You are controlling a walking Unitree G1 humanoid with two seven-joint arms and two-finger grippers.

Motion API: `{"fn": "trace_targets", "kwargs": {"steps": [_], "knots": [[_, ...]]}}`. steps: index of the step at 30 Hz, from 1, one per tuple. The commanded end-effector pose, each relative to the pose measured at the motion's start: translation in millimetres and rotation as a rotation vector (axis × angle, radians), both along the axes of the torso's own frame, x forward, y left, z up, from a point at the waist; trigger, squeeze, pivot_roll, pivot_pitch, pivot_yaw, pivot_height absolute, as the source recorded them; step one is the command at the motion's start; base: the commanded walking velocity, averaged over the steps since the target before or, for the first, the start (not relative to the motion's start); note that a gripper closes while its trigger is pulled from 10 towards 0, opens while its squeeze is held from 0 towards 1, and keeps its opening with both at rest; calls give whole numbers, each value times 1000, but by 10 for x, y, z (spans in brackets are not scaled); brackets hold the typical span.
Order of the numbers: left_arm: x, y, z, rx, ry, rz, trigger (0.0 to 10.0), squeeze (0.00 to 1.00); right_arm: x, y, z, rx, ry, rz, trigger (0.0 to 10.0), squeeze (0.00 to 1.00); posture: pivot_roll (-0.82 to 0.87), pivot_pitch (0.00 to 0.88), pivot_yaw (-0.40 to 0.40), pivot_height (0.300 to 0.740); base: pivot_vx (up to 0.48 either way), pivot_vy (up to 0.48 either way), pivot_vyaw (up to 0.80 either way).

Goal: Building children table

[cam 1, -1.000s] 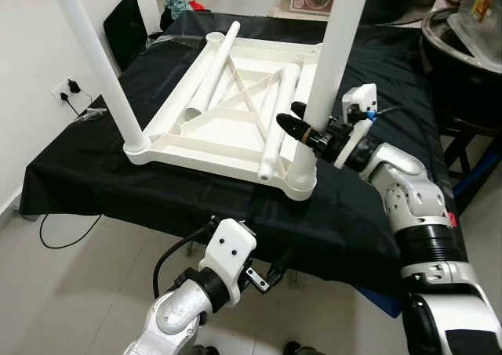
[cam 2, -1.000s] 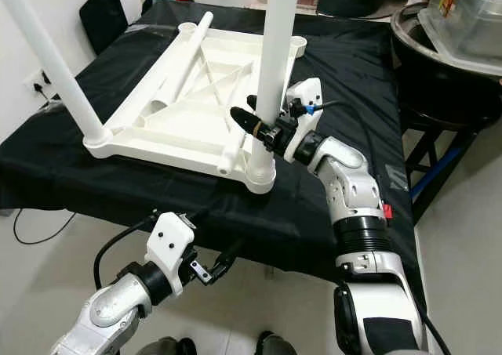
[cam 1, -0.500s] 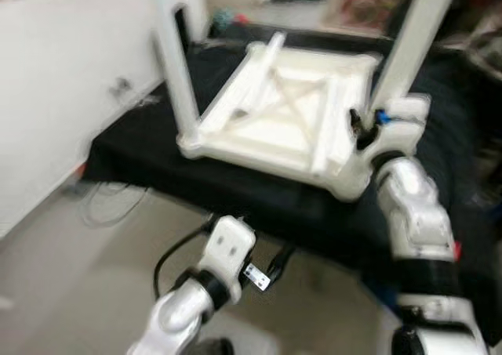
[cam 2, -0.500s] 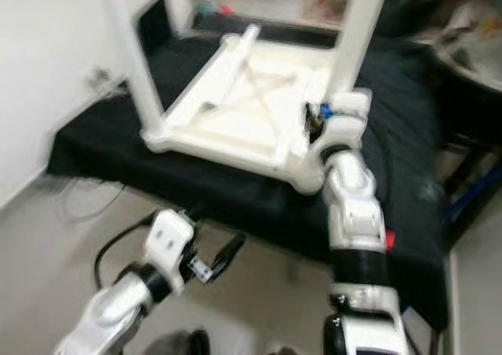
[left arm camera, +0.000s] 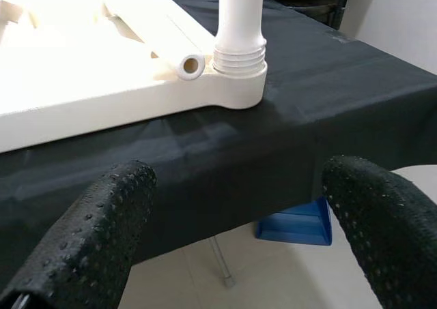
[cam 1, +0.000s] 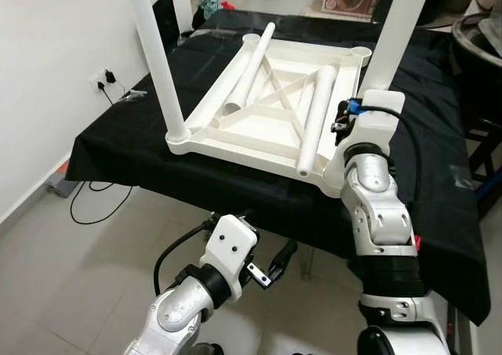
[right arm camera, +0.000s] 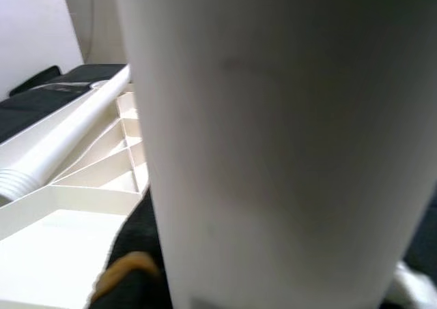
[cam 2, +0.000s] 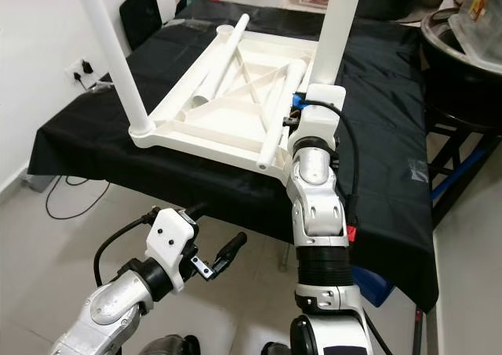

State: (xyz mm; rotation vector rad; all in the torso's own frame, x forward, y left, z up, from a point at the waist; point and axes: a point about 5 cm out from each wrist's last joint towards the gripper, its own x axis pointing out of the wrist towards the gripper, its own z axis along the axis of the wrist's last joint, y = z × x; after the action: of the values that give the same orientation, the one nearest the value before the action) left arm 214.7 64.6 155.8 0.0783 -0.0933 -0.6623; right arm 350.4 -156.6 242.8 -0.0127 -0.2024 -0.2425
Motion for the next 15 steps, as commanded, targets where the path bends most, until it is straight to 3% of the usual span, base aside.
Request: {"fn": "trace_targets", "kwargs": {"steps": [1, 2, 6, 7, 9, 12, 14, 15], "knots": [[-9, 3, -35, 16, 9, 5, 10000, 0, 11, 9, 66, -15, -24, 2, 10000, 800, 118, 158, -17, 740, 0, 0, 0], [-10, 0, -37, 16, 10, 4, 10000, 0, 25, 41, 111, -12, -47, 41, 10000, 1000, 121, 159, -18, 740, 0, 0, 0], [-13, 0, -38, 15, 11, 4, 10000, 0, 51, 86, 208, -23, -97, 138, 10000, 976, 120, 161, -20, 740, 0, 0, 0], [-14, -1, -39, 15, 12, 4, 10000, 0, 54, 58, 237, -25, -107, 155, 10000, 0, 122, 160, -19, 740, 0, 0, 0], [-16, -1, -41, 15, 13, 5, 10000, 0, 61, 53, 277, 5, -124, 282, 10000, 0, 121, 158, -20, 740, 0, 0, 0], [-17, -2, -41, 15, 13, 6, 10000, 0, 61, 21, 284, -6, -124, 313, 10000, 0, 120, 158, -19, 740, 0, 0, 0], [-21, -4, -43, 14, 14, 6, 10000, 0, 50, -72, 209, 7, -68, 489, 10000, 0, 120, 154, -21, 740, 0, 0, 0], [-21, -4, -43, 14, 14, 6, 10000, 0, 50, -72, 209, 7, -68, 489, 10000, 0, 120, 154, -21, 740, 0, 0, 0]]}}
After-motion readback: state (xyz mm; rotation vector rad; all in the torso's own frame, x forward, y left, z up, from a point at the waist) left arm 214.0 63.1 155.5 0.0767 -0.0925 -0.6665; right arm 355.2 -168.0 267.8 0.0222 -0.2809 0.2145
